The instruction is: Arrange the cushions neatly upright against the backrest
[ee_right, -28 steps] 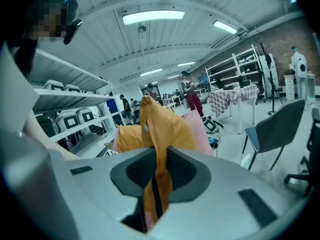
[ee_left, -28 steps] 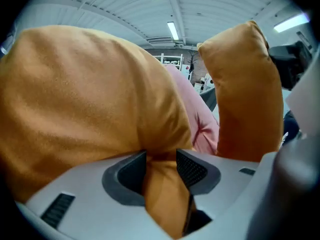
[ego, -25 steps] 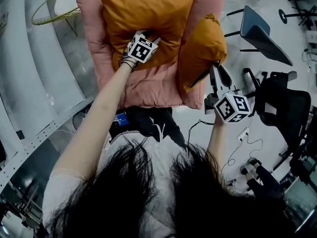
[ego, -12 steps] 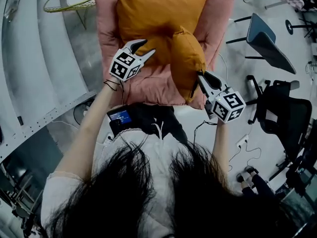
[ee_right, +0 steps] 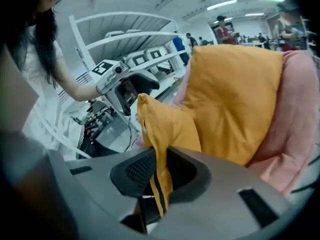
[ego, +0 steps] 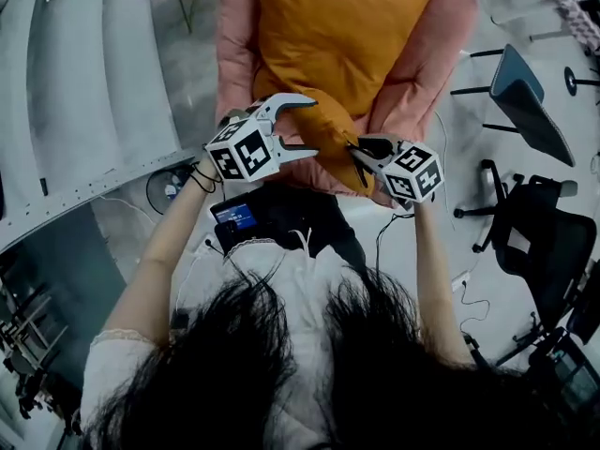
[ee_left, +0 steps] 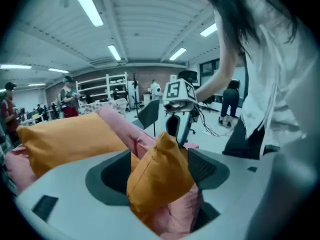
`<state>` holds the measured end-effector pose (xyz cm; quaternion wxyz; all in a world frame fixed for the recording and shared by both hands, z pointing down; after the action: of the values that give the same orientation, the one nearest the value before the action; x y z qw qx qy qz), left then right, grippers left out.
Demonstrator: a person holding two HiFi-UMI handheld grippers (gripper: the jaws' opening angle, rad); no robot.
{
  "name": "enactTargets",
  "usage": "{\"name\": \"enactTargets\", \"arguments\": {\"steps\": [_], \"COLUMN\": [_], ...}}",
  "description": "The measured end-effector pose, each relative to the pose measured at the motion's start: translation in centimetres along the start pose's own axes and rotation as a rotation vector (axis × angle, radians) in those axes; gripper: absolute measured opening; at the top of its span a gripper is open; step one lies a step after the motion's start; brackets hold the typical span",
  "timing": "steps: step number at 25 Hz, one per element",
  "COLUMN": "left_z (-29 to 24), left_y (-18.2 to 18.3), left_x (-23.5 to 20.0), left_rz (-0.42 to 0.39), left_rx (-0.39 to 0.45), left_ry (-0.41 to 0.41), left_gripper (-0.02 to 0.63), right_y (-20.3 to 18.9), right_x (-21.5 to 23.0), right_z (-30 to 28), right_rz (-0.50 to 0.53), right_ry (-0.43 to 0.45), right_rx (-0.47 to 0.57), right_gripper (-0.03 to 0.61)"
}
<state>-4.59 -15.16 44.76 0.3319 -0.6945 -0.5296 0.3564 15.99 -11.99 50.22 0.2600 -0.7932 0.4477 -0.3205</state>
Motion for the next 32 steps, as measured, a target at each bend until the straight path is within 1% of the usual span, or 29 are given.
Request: {"name": "enactTargets", "arguments": {"steps": [2, 3, 5, 6, 7, 8, 10, 12, 14, 16, 17, 19, 21, 24, 27, 28, 31, 32], "left_z": [-1.2, -1.7, -2.4, -2.6, -2.8, -2.9, -2.8, -2.4, -1.9, -1.3, -0.9, 0.0, 0.7, 1.1, 1.2, 1.3, 1.1, 0.9], "left_y": [-1.2, -1.9, -3.3, -3.9, -4.6, -5.2, -6.1, -7.1, -8.2, -9.2, -9.7, -10.5, -11.2, -12.2, -13.1, -13.3, -13.9, -14.1], "left_x": [0.9, 1.3, 2.3, 2.9, 3.5, 4.0, 4.5, 4.5, 4.2, 3.8, 3.7, 3.4, 3.3, 2.9, 2.7, 2.6, 2.4, 2.3], "left_rz": [-0.068, -0.091, -0.096, -0.083, -0.064, -0.039, 0.022, 0.079, 0.106, 0.127, 0.141, 0.169, 0.193, 0.23, 0.26, 0.265, 0.28, 0.287], "left_rx": [-0.101, -0.137, -0.188, -0.213, -0.236, -0.253, -0.259, -0.257, -0.279, -0.301, -0.306, -0.307, -0.309, -0.311, -0.315, -0.318, -0.32, -0.322], "left_ry": [-0.027, -0.034, -0.05, -0.055, -0.055, -0.047, -0.013, 0.035, 0.077, 0.106, 0.117, 0.136, 0.156, 0.185, 0.204, 0.208, 0.215, 0.215], "left_gripper": [0.345, 0.345, 0.339, 0.306, 0.173, 0.156, 0.137, 0.132, 0.129, 0.127, 0.129, 0.127, 0.127, 0.127, 0.127, 0.129, 0.127, 0.127], "right_y": [0.0, 0.1, 0.1, 0.0, -0.3, -0.6, -1.1, -1.6, -2.3, -3.8, -4.9, -7.7, -10.9, -14.8, -17.3, -18.0, -19.6, -19.9], "right_x": [-0.5, -0.8, -1.1, -1.2, -1.3, -1.4, -1.8, -1.9, -1.6, -1.1, -0.8, -0.3, 0.0, 0.8, 1.8, 2.1, 2.5, 2.5], "right_z": [-1.9, -2.8, -4.4, -5.0, -5.5, -5.9, -6.3, -6.5, -6.0, -5.0, -4.5, -4.1, -4.7, -6.8, -9.6, -10.8, -14.0, -14.8], "right_rz": [0.071, 0.108, 0.169, 0.186, 0.19, 0.189, 0.187, 0.172, 0.124, 0.082, 0.07, 0.067, 0.088, 0.107, 0.129, 0.135, 0.165, 0.172], "right_ry": [0.11, 0.155, 0.206, 0.217, 0.224, 0.229, 0.215, 0.171, 0.119, 0.07, 0.051, 0.027, 0.009, -0.022, -0.077, -0.075, -0.03, -0.032], "right_rx": [-0.051, -0.077, -0.131, -0.15, -0.16, -0.162, -0.139, -0.098, -0.07, -0.07, -0.09, -0.171, -0.269, -0.393, -0.466, -0.48, -0.531, -0.548], "right_gripper": [0.074, 0.074, 0.074, 0.074, 0.074, 0.074, 0.078, 0.108, 0.134, 0.171, 0.194, 0.255, 0.279, 0.293, 0.293, 0.293, 0.294, 0.293]}}
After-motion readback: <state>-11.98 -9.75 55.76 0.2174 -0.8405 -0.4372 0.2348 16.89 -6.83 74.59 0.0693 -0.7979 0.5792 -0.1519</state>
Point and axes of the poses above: the fingertips, and each gripper's own axes: z backward along the fingers, x to its right, y out of its top, the point moved 9 cm from there along z, backward along the fingers, and after that the axes turned 13 degrees about z, right-handed, at the moved point
